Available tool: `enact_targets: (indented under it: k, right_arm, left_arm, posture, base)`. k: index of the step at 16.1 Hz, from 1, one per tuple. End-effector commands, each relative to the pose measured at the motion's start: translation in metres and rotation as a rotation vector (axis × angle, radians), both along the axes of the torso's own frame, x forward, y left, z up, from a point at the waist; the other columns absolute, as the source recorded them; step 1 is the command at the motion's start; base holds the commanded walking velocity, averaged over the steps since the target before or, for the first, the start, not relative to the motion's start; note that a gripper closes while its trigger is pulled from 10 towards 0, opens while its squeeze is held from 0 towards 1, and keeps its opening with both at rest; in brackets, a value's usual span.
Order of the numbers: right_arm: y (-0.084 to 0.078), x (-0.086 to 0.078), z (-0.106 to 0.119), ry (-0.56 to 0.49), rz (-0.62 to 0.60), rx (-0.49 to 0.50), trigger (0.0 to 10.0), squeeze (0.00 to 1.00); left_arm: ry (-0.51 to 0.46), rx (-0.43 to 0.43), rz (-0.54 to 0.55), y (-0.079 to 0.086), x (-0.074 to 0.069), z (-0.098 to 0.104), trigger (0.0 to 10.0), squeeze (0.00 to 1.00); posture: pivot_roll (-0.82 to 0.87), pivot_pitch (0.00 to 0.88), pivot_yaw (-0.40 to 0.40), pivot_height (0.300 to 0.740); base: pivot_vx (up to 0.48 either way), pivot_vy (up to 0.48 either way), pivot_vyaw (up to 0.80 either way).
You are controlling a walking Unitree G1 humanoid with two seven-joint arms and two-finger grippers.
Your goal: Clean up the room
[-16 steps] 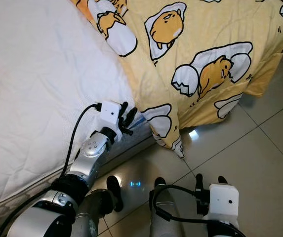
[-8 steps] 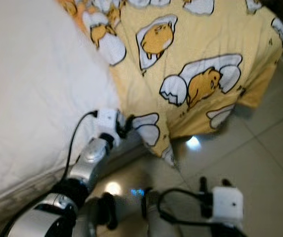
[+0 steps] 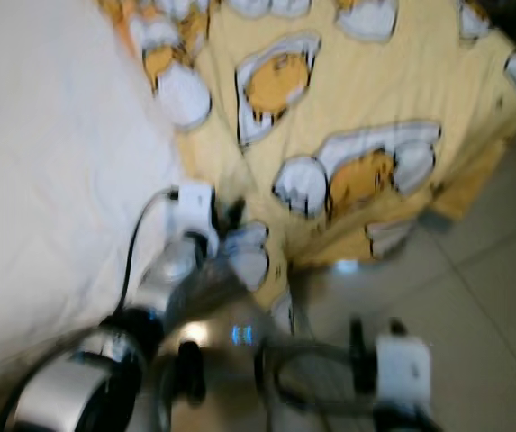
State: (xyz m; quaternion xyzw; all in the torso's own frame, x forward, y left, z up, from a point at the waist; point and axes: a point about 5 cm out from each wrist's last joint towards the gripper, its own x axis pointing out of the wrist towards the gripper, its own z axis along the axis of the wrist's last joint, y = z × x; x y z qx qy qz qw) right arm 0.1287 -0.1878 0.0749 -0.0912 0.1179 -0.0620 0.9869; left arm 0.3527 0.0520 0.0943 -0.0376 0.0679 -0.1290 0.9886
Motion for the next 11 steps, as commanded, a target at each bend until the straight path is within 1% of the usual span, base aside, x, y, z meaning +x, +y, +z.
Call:
enact_targets:
  k: [1,2,3,5,6,10,11]
  right_arm:
    - [-0.004,-0.012,-0.005,0.055,-0.021,-0.007,10.0,0.00]
    - [-0.004,-0.013,-0.006,0.058,-0.020,-0.007,10.0,0.00]
    - [-0.004,-0.014,-0.006,0.063,-0.018,-0.007,10.0,0.00]
    - [-0.004,-0.017,-0.005,0.068,-0.020,-0.008,10.0,0.00]
    - [-0.005,-0.018,-0.005,0.072,-0.023,-0.009,10.0,0.00]
    - [-0.006,-0.019,-0.005,0.078,-0.029,-0.011,10.0,0.00]
    - [-0.005,-0.019,-0.005,0.080,-0.027,-0.011,10.0,0.00]
  left_arm:
    - [0.098,-0.035,-0.008,-0.016,-0.007,-0.012,10.0,0.00]
    - [0.112,-0.043,-0.015,-0.017,-0.008,-0.014,10.0,0.00]
    - [0.156,-0.089,-0.030,-0.021,-0.012,-0.020,0.0,0.00]
    - [0.226,-0.155,-0.055,-0.028,-0.018,-0.028,0.0,0.00]
    - [0.240,-0.171,-0.059,-0.031,-0.020,-0.031,0.0,0.00]
    - [0.251,-0.176,-0.079,-0.035,-0.024,-0.034,0.0,0.00]
    - [0.260,-0.195,-0.075,-0.035,-0.024,-0.035,0.0,0.00]
  posture:
    - [-0.38,0.385,-0.003,0.740]
    - [-0.38,0.385,-0.003,0.740]
    - [-0.38,0.390,-0.005,0.740]
    - [-0.39,0.397,-0.007,0.740]
    - [-0.40,0.398,-0.006,0.740]
    - [-0.40,0.399,-0.007,0.740]
    - [-0.39,0.400,-0.009,0.740]
  base:
    - [0.000,0.000,0.00]
    - [0.000,0.000,0.00]
    - [0.000,0.000,0.00]
    - [0.000,0.000,0.00]
    - [0.000,0.000,0.00]
    - [0.000,0.000,0.00]
    - [0.000,0.000,0.00]
